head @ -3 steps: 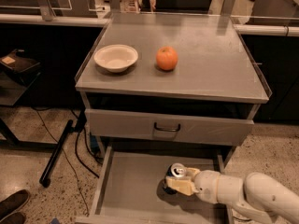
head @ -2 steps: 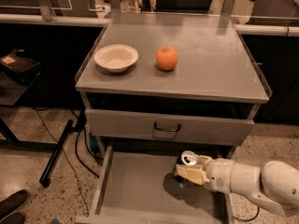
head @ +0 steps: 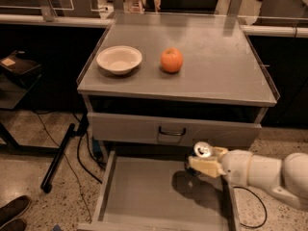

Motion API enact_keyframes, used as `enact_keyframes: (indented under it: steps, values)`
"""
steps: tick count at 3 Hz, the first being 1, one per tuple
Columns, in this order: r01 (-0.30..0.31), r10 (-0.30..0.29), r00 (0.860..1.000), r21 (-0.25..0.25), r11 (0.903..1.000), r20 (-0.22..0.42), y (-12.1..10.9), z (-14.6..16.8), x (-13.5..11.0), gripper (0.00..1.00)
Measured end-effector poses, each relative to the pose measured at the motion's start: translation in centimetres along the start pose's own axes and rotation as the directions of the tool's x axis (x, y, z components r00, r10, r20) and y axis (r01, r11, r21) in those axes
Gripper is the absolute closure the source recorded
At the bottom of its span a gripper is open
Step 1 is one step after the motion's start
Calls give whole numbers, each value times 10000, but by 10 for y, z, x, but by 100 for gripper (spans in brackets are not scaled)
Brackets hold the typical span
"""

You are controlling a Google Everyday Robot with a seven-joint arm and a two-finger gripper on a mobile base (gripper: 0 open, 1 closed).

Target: Pick pepsi can from middle drawer and place on counter

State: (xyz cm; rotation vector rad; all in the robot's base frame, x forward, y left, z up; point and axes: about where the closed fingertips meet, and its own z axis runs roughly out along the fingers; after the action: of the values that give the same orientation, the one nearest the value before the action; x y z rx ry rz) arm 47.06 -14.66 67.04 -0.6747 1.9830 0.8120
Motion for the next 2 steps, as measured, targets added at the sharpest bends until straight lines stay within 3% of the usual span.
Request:
enact_keyframes:
  steps: [1,2]
  values:
    - [574,-586,9982,704,9959,146,-20,-37,-59,100]
    - [1299,-1356,9905,1649,9777,239,-39,-79,-134,100]
